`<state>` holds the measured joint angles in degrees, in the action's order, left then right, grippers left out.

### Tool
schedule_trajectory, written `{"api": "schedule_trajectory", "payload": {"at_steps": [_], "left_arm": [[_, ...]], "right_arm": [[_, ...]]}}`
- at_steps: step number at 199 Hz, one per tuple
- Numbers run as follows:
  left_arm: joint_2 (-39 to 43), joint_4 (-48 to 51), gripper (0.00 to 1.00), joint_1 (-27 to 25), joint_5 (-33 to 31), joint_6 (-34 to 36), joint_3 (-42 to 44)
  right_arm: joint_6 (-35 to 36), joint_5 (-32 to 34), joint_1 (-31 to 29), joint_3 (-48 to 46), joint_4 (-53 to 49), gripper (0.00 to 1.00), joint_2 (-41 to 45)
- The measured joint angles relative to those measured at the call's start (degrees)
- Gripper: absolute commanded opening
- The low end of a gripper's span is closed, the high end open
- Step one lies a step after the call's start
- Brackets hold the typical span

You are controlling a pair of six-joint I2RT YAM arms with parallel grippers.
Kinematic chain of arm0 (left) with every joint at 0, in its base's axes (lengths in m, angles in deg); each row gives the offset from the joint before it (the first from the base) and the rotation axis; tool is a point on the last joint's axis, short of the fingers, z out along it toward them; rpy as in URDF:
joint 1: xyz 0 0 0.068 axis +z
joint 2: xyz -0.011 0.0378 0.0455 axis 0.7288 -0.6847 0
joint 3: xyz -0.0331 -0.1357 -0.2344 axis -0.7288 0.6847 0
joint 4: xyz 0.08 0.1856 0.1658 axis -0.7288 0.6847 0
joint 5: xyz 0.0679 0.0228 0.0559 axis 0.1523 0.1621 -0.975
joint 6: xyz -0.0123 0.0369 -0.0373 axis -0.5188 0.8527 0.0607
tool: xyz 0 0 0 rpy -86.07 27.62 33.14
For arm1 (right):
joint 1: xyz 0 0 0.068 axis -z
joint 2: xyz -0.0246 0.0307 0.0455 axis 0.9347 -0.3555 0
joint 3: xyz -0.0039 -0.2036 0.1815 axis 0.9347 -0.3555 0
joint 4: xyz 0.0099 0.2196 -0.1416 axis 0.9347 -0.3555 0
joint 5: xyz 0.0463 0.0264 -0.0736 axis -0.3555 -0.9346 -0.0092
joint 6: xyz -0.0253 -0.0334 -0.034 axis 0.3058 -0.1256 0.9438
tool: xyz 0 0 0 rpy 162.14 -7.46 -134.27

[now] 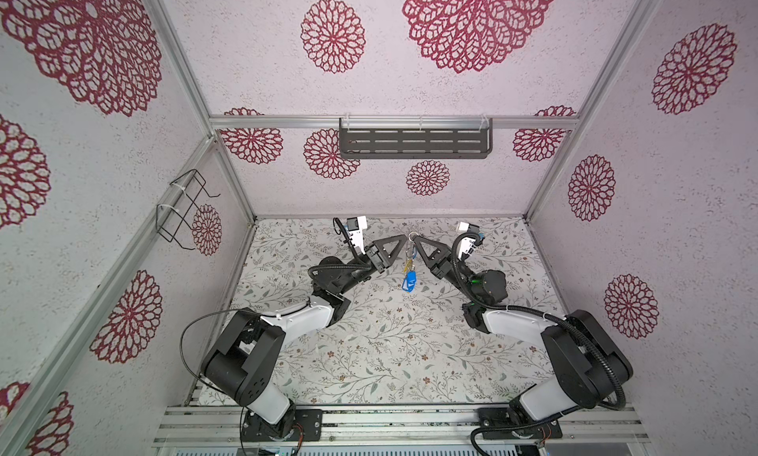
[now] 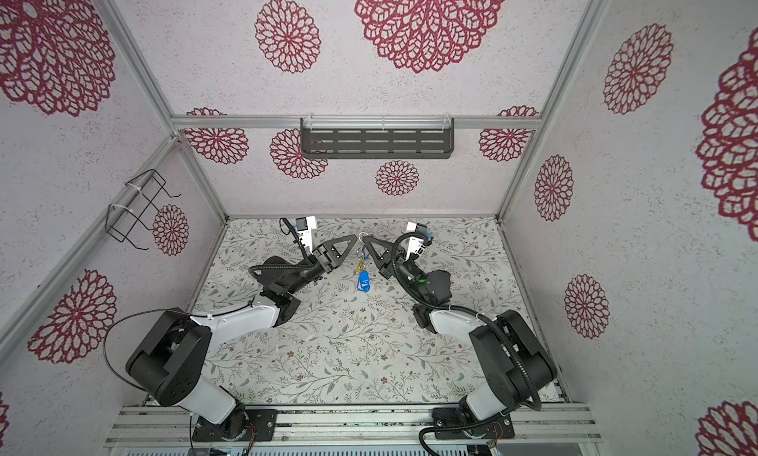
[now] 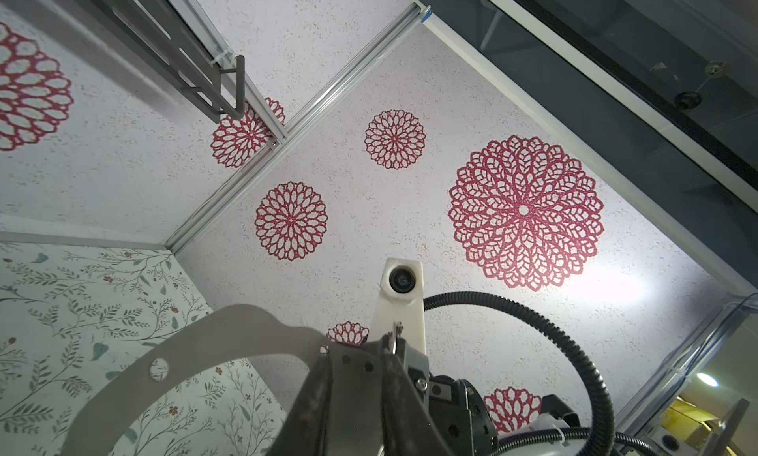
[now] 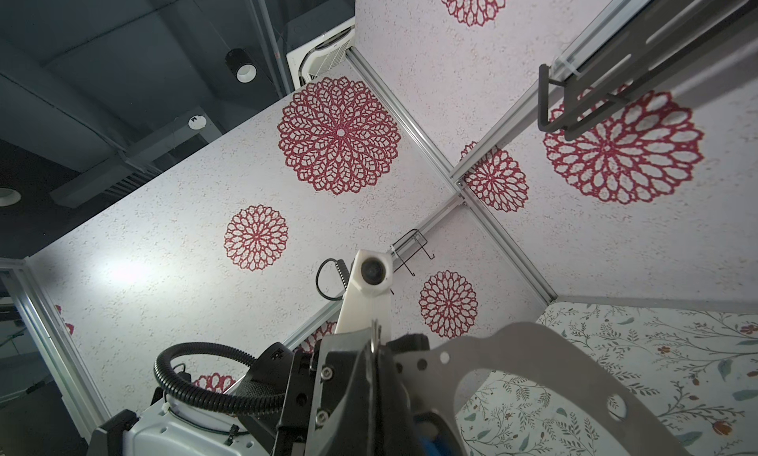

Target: Remove the keys from the keyring

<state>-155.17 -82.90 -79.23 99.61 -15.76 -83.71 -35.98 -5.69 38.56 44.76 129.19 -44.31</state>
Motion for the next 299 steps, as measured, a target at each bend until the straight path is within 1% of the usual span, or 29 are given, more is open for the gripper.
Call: {"api": "schedule_trajectory", "payload": {"at_steps": [96, 108, 122, 139, 154, 200, 223, 238, 252, 264, 288, 299], "left_arm": [[-1.7, -3.8, 0.21, -0.4, -0.1, -2.7, 0.0], [-1.7, -4.1, 0.23, -0.4, -0.1, -2.9, 0.0], [-1.8, -4.6, 0.3, -0.4, -0.2, -3.1, 0.0], [-1.9, -5.5, 0.35, -0.3, -0.4, -3.6, 0.0], [-1.9, -6.4, 0.36, -0.3, -0.3, -3.7, 0.0], [-1.9, -7.4, 0.25, -0.3, -0.4, -4.0, 0.0], [-2.0, -7.5, 0.23, -0.3, -0.4, -4.2, 0.0], [-2.3, -7.7, 0.19, -0.4, -0.4, -4.3, 0.0], [-2.8, -7.7, 0.19, -0.4, -0.3, -4.4, 0.0], [-3.1, -7.9, 0.21, -0.4, -0.3, -4.4, -0.1], [-3.1, -8.0, 0.29, -0.4, -0.3, -4.2, -0.1], [-3.1, -7.9, 0.3, -0.4, -0.3, -4.0, 0.0]], "right_arm": [[0.0, 0.9, -1.0, 0.0, 1.3, 0.0, -0.7], [0.0, 1.2, -1.0, 0.0, 1.3, 0.0, -0.7], [-0.3, 1.8, -1.0, 0.0, 1.6, 0.0, -0.7], [-0.5, 2.5, -0.9, 0.0, 1.7, 0.0, -0.7], [-0.6, 2.8, -0.7, -0.2, 1.5, 0.0, -0.7], [-1.0, 2.7, -0.5, -0.2, 1.5, 0.0, -1.2], [-1.5, 2.5, -0.6, -0.2, 1.4, 0.0, -2.2], [-1.8, 2.3, -0.6, -0.2, 1.2, 0.0, -2.5], [-1.9, 2.3, -0.6, -0.2, 1.2, 0.0, -2.6], [-1.9, 2.3, -0.6, -0.2, 1.0, 0.0, -2.6], [-1.9, 2.3, -0.6, -0.2, 0.8, 0.0, -2.6], [-1.9, 2.3, -0.5, -0.2, 0.7, 0.0, -2.6]]}}
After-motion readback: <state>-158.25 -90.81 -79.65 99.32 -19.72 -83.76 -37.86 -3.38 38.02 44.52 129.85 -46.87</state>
